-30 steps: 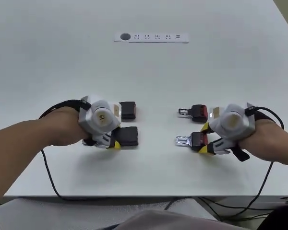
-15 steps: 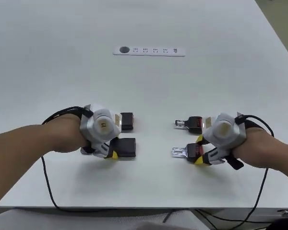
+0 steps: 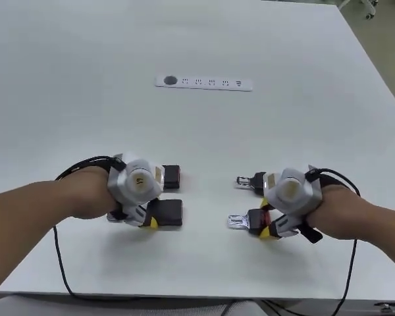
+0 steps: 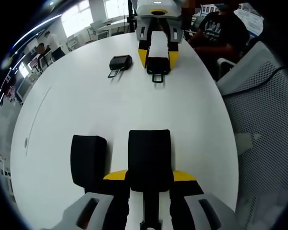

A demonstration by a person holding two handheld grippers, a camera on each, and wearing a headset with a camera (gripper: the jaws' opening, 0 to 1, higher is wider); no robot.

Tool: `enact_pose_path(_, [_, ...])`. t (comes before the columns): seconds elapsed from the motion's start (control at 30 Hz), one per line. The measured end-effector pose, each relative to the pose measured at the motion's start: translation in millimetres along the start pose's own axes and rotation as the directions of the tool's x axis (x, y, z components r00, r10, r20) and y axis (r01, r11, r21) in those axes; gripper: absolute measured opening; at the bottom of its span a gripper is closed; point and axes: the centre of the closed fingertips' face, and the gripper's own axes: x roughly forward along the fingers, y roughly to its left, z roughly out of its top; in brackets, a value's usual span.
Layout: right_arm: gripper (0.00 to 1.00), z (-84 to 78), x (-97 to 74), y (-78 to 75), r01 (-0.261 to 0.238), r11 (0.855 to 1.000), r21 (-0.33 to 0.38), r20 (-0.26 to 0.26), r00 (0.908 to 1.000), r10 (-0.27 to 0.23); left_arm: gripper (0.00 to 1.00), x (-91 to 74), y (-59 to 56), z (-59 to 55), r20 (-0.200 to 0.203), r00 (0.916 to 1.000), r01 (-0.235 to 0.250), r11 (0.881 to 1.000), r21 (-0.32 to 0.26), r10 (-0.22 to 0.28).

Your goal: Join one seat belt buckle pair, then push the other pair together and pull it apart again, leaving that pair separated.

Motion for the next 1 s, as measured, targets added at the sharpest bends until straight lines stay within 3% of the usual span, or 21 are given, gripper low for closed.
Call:
enact_pose_path(0.57, [0.35, 9.6, 3.4, -1.5, 0.02, 0.999, 0.045, 0.03, 0.9993, -0.021, 0.32, 1.3, 0.5, -0.2, -0.009, 0.9999, 0.011, 1.0, -0.003, -0.011])
enact_pose_path(1.0, [0.35, 49.3, 17.1, -4.1, 0.039, 0.996, 0.081, 0.101, 0.9938, -0.047, 0.32, 1.6, 0.0, 0.8, -0.014, 0.9998, 0.014, 1.0, 0.004, -0.014])
